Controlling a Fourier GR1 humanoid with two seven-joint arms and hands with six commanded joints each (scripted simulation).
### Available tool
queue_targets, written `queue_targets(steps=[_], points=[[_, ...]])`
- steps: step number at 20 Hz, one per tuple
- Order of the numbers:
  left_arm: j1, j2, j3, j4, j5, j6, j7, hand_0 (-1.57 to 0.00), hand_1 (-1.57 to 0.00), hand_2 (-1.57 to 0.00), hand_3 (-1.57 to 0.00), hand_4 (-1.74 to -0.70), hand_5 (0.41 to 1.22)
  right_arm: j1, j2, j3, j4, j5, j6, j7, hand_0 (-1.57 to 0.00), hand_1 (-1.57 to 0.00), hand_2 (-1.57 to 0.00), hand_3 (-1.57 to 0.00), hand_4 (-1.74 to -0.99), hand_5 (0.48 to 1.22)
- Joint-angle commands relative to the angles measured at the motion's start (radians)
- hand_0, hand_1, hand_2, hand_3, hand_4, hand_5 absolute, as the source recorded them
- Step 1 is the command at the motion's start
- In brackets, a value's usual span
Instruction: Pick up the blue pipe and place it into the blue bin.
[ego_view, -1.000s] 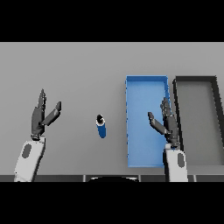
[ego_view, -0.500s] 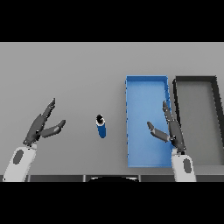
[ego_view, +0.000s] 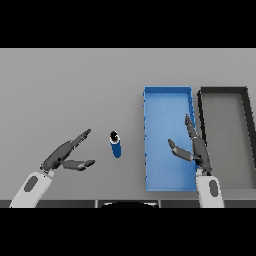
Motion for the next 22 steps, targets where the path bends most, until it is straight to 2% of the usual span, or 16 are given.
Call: queue_targets(steps=[1,4,5,8,12,14,16,18,21,22], points=[[-0.011,-0.013,-0.017,-0.008,-0.011,0.000,0.009,0.00,0.00,0.00,0.00,-1.09,0.472,0.021,0.005,0.010,-0.006,0.010,0.001,-0.027,0.00,0.00,0.00,0.00,-1.248,0.612],[-0.048,-0.066,-0.064,0.014,-0.048,-0.003,0.028,0.00,0.00,0.00,0.00,-1.10,0.447,0.020,0.003,0.004,-0.010,-0.004,0.009,-0.017,0.00,0.00,0.00,0.00,-1.262,0.617],[-0.046,-0.080,-0.078,0.014,-0.050,-0.012,0.018,0.00,0.00,0.00,0.00,-1.11,0.447,0.034,0.010,0.014,-0.023,0.003,0.007,-0.029,0.00,0.00,0.00,0.00,-1.263,0.617],[-0.076,-0.145,-0.110,0.070,-0.082,-0.006,0.026,0.00,0.00,0.00,0.00,-1.12,0.446,0.027,0.005,-0.003,-0.022,-0.016,0.008,0.006,0.00,0.00,0.00,0.00,-1.272,0.617],[-0.132,-0.220,-0.125,0.144,-0.089,-0.007,0.044,0.00,0.00,0.00,0.00,-1.11,0.450,0.035,0.016,0.007,-0.033,-0.002,-0.004,0.009,0.00,0.00,0.00,0.00,-1.276,0.609],[-0.155,-0.263,-0.133,0.188,-0.082,-0.019,0.040,0.00,0.00,0.00,0.00,-1.12,0.448,0.056,0.017,0.004,-0.054,-0.016,0.003,-0.004,0.00,0.00,0.00,0.00,-1.274,0.605],[-0.180,-0.306,-0.155,0.241,-0.140,0.011,0.026,0.00,0.00,0.00,0.00,-1.10,0.441,0.050,0.014,0.004,-0.046,-0.011,0.001,0.009,0.00,0.00,0.00,0.00,-1.266,0.598],[-0.194,-0.324,-0.156,0.271,-0.158,0.020,-0.023,0.00,0.00,0.00,0.00,-1.07,0.445,0.047,0.012,0.002,-0.036,-0.008,0.002,0.003,0.00,0.00,0.00,0.00,-1.267,0.598],[-0.236,-0.381,-0.140,0.334,-0.121,-0.001,-0.044,0.00,0.00,-0.02,-0.02,-1.11,0.507,0.054,0.015,0.001,-0.031,-0.010,0.003,-0.004,0.00,0.00,0.00,0.00,-1.267,0.600],[-0.242,-0.395,-0.128,0.353,-0.108,-0.001,-0.061,0.00,-0.03,-0.11,-0.10,-1.14,0.550,0.058,0.006,-0.007,-0.036,-0.018,0.008,-0.010,0.00,0.00,0.00,0.00,-1.266,0.601]])
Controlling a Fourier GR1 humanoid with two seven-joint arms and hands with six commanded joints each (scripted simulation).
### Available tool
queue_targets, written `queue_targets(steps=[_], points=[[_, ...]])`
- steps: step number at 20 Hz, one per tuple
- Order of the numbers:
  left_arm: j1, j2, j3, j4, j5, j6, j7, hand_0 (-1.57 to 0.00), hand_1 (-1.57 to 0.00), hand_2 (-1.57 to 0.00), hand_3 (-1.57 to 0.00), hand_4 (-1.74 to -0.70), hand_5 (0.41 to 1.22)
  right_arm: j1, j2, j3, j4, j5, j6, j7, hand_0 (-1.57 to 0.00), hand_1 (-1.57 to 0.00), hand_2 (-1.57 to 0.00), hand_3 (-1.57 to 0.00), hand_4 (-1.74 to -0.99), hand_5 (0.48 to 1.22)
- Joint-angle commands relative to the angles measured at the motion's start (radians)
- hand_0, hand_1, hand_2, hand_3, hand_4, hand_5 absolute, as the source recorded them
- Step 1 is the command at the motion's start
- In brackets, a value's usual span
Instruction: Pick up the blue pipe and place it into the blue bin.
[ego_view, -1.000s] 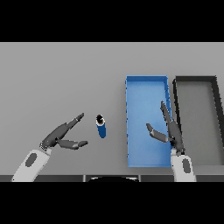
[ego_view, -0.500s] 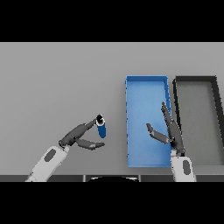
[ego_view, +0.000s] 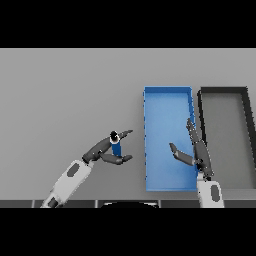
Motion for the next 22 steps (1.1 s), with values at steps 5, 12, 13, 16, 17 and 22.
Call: queue_targets(steps=[5,12,13,16,17,22], points=[[0.027,-0.056,0.022,0.013,0.042,0.030,-0.026,-0.85,-0.94,-1.01,-1.00,-1.48,0.969,-0.028,0.011,0.004,0.000,0.005,-0.013,0.021,0.00,0.00,0.00,0.00,-1.261,0.609],[0.041,-0.072,-0.019,-0.018,-0.006,0.099,-0.100,-1.42,-1.44,-1.45,-1.37,-1.68,1.168,-0.030,0.006,0.009,0.025,0.016,-0.002,0.000,0.00,0.00,0.00,0.00,-1.250,0.622],[0.031,-0.081,-0.019,-0.026,0.001,0.100,-0.099,-1.45,-1.47,-1.48,-1.39,-1.69,1.179,-0.026,0.001,0.006,0.012,0.014,-0.004,0.008,0.00,0.00,0.00,0.00,-1.245,0.621],[0.012,-0.072,-0.020,-0.103,0.024,0.093,-0.102,-1.51,-1.52,-1.52,-1.43,-1.71,1.199,-0.021,0.001,0.006,0.014,0.017,-0.007,0.012,0.00,0.00,0.00,0.00,-1.249,0.629],[0.009,-0.071,-0.025,-0.124,0.028,0.087,-0.111,-1.52,-1.53,-1.53,-1.43,-1.71,1.204,-0.015,0.001,0.008,0.019,0.027,-0.009,-0.004,0.00,0.00,0.00,0.00,-1.239,0.629],[-0.039,-0.069,-0.046,-0.243,0.056,0.079,-0.011,-1.55,-1.56,-1.56,-1.45,-1.72,1.215,-0.013,-0.008,0.005,0.009,0.029,-0.007,-0.015,0.00,0.00,0.00,0.00,-1.216,0.637]])
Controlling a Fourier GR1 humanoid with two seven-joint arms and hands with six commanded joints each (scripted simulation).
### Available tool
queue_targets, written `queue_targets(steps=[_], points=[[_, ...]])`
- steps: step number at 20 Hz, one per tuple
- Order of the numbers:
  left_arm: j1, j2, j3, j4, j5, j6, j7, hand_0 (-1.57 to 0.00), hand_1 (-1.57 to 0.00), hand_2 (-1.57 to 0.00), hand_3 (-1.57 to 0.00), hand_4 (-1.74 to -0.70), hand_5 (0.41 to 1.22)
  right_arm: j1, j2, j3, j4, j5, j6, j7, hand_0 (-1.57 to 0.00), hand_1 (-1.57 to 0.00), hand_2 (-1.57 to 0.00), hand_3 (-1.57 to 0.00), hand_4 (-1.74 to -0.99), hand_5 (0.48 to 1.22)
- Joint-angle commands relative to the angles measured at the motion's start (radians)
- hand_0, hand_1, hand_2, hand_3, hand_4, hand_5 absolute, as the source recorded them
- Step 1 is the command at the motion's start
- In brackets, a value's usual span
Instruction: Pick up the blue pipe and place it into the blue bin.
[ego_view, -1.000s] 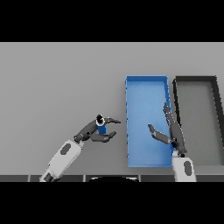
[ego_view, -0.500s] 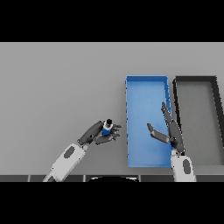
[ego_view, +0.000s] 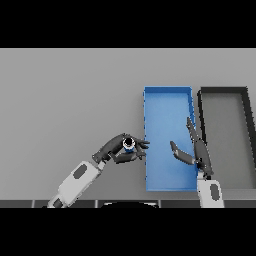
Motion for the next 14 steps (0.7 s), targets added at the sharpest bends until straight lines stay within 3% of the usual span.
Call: queue_targets(steps=[1,8,14], points=[[-0.004,0.002,-0.004,-0.003,-0.002,0.001,0.030,-1.56,-1.56,-1.56,-1.45,-1.72,1.216,-0.011,0.002,-0.003,0.011,-0.001,-0.002,0.003,0.00,0.00,0.00,0.00,-1.215,0.639],[-0.002,0.024,-0.011,-0.023,0.016,-0.024,0.056,-1.57,-1.57,-1.57,-1.44,-1.73,1.219,0.036,0.024,0.011,-0.010,0.016,-0.021,-0.012,0.00,0.00,0.00,0.00,-1.174,0.629],[-0.004,0.019,-0.017,-0.022,-0.005,-0.008,0.064,-1.57,-1.57,-1.57,-1.44,-1.73,1.220,0.075,0.040,0.008,-0.037,0.003,-0.030,-0.026,0.00,0.00,0.00,0.00,-1.197,0.618]])
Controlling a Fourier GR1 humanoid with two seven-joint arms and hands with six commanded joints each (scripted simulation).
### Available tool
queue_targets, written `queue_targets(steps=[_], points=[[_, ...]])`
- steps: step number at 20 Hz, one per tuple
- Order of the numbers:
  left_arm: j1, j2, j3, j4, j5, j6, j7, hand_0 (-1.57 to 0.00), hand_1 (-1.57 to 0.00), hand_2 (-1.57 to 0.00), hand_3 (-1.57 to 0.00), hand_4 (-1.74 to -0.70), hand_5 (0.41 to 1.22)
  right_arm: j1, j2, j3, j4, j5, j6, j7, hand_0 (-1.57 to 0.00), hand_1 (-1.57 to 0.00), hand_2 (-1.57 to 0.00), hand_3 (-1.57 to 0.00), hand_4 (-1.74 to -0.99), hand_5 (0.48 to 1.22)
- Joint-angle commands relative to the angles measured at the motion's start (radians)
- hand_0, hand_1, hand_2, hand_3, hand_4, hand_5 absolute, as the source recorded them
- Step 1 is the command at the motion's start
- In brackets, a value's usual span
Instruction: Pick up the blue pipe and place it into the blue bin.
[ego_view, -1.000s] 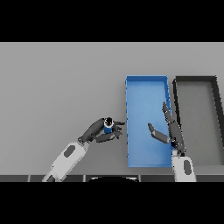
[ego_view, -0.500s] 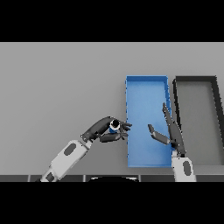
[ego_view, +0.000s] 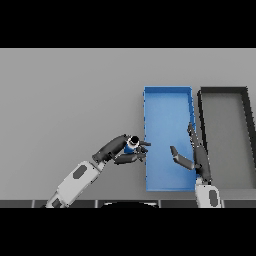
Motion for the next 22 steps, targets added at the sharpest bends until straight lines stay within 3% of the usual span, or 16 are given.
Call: queue_targets(steps=[1,3,6,12,15,17,20,22], points=[[0.000,0.003,0.000,-0.005,-0.002,0.000,0.001,-1.57,-1.57,-1.57,-1.44,-1.73,1.220,-0.005,-0.004,-0.002,-0.008,-0.013,0.010,0.000,0.00,0.00,0.00,0.00,-1.191,0.619],[0.003,0.008,0.003,-0.003,0.002,-0.007,-0.009,-1.57,-1.57,-1.57,-1.44,-1.73,1.221,-0.021,-0.019,-0.010,-0.049,-0.109,0.079,0.009,0.00,0.00,0.00,0.00,-1.197,0.604],[-0.006,0.008,0.004,-0.009,0.007,-0.012,0.006,-1.57,-1.57,-1.57,-1.44,-1.73,1.221,-0.068,-0.105,-0.012,-0.144,-0.250,0.198,0.100,0.00,0.00,0.00,0.00,-1.215,0.561],[-0.019,0.003,0.008,0.021,0.002,-0.024,0.005,-1.57,-1.57,-1.57,-1.44,-1.73,1.221,-0.190,-0.214,0.084,-0.302,-0.363,0.326,0.274,0.00,0.00,0.00,0.00,-1.297,0.523],[-0.025,-0.004,0.008,0.023,-0.007,-0.014,0.014,-1.57,-1.57,-1.57,-1.44,-1.73,1.221,-0.285,-0.253,0.111,-0.323,-0.414,0.357,0.354,0.00,0.00,0.00,0.00,-1.297,0.522],[-0.022,-0.005,0.004,0.028,-0.018,-0.013,0.009,-1.57,-1.57,-1.57,-1.43,-1.73,1.221,-0.350,-0.240,0.157,-0.310,-0.412,0.372,0.406,0.00,0.00,0.00,0.00,-1.297,0.526],[-0.025,-0.006,0.011,0.038,-0.007,-0.025,0.002,-1.57,-1.57,-1.57,-1.44,-1.73,1.221,-0.432,-0.245,0.191,-0.300,-0.412,0.408,0.417,0.00,0.00,0.00,0.00,-1.304,0.532],[-0.032,-0.011,0.014,0.036,-0.002,-0.027,-0.001,-1.57,-1.57,-1.57,-1.44,-1.73,1.221,-0.491,-0.217,0.224,-0.270,-0.413,0.416,0.453,0.00,0.00,0.00,0.00,-1.282,0.530]])
